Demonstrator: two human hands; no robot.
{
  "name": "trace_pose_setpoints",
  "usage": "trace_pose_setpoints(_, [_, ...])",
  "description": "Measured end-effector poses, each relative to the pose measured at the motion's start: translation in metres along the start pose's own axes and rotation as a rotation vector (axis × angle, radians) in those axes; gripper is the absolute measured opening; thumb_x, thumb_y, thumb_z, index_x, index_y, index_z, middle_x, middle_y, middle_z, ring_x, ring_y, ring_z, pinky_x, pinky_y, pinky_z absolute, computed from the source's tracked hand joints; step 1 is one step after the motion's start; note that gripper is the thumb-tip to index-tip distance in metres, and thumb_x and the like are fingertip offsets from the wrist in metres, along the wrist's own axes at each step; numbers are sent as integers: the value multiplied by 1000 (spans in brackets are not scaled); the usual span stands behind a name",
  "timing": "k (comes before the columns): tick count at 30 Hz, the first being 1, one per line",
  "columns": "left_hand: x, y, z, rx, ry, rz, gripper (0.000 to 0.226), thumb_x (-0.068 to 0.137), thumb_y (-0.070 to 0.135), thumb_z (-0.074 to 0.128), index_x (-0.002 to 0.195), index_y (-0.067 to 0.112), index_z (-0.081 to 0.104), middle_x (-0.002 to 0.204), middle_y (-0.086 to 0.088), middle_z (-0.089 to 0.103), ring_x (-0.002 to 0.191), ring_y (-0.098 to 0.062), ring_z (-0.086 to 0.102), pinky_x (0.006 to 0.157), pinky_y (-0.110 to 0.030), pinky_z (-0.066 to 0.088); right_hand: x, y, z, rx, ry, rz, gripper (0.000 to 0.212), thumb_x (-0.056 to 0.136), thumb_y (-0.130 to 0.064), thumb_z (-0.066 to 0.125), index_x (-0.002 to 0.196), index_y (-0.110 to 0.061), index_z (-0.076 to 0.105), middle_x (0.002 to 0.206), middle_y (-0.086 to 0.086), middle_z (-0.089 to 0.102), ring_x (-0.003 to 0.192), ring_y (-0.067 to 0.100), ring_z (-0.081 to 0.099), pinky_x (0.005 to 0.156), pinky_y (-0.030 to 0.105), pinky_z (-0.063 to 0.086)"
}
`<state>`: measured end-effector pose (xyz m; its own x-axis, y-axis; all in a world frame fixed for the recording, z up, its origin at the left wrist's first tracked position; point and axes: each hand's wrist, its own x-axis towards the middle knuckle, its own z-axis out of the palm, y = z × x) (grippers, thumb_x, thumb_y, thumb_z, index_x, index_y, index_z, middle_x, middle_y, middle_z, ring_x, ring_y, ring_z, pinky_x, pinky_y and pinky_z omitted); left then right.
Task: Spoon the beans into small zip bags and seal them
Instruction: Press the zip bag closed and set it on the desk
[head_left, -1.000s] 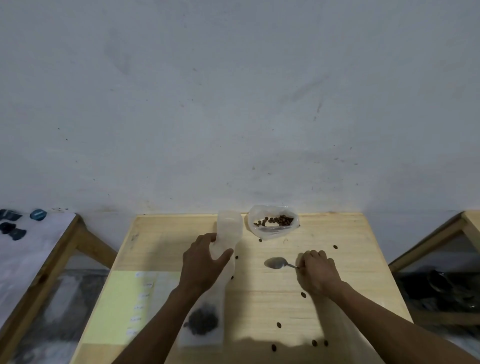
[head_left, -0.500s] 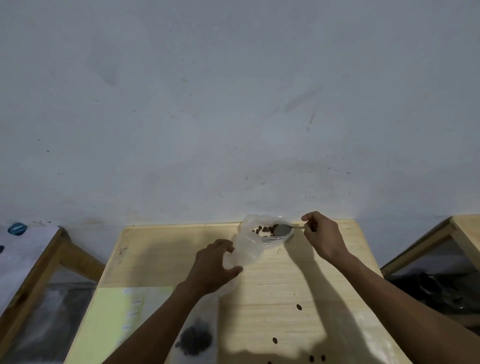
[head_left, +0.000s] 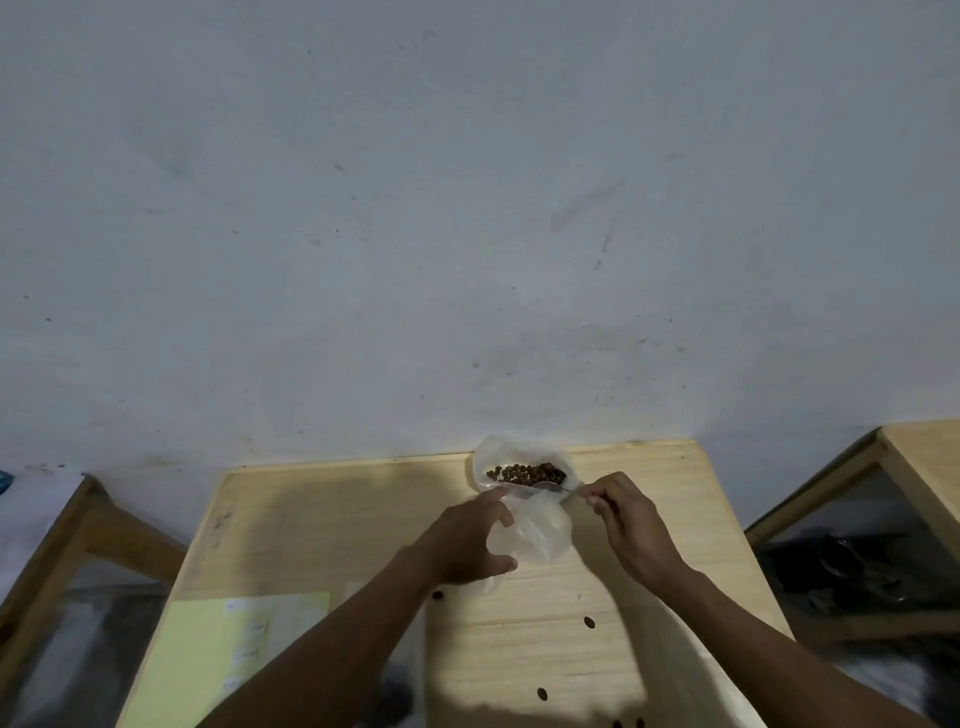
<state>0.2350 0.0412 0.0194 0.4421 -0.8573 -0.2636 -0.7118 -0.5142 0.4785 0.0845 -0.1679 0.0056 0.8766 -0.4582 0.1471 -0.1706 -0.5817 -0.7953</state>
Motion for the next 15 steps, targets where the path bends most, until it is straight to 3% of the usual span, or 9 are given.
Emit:
trace_pose_setpoints(5, [2,3,-1,-7,25,11,50,78,42,74,120,23,53,163,12,10,133,-18,45,101,-33,43,-9,-3,-1,-78,-97,-139,20,99,-8,50,108,-14,67,100,-18,53,93,1,56,82,15,44])
trace_pose_setpoints(7, [3,4,-3,8,-2,-9,52,79,41,74,122,22,53,161,8,18,132,-21,46,101,-31,42,-10,-3,-1,-90,-104,-141,21,100,-8,50,109,-14,68,101,-17,53,94,1,56,83,15,44])
trace_pose_setpoints(10, [1,3,-1,1,-3,6,53,81,38,74,124,19,51,145,4,40,128,-19,47,100,-30,41,-8,-2,1,-51,-29,-56,20,100,-10,49,104,-18,68,97,-16,53,92,-1,56,81,14,42])
trace_pose_setpoints(15, [-12,4,9,176,51,161,55,82,42,68,128,18,50,150,1,28,134,-18,34,101,-36,46,-4,-2,10,-45,114,127,23,101,-14,47,107,-18,69,96,-6,54,88,-4,55,79,15,40])
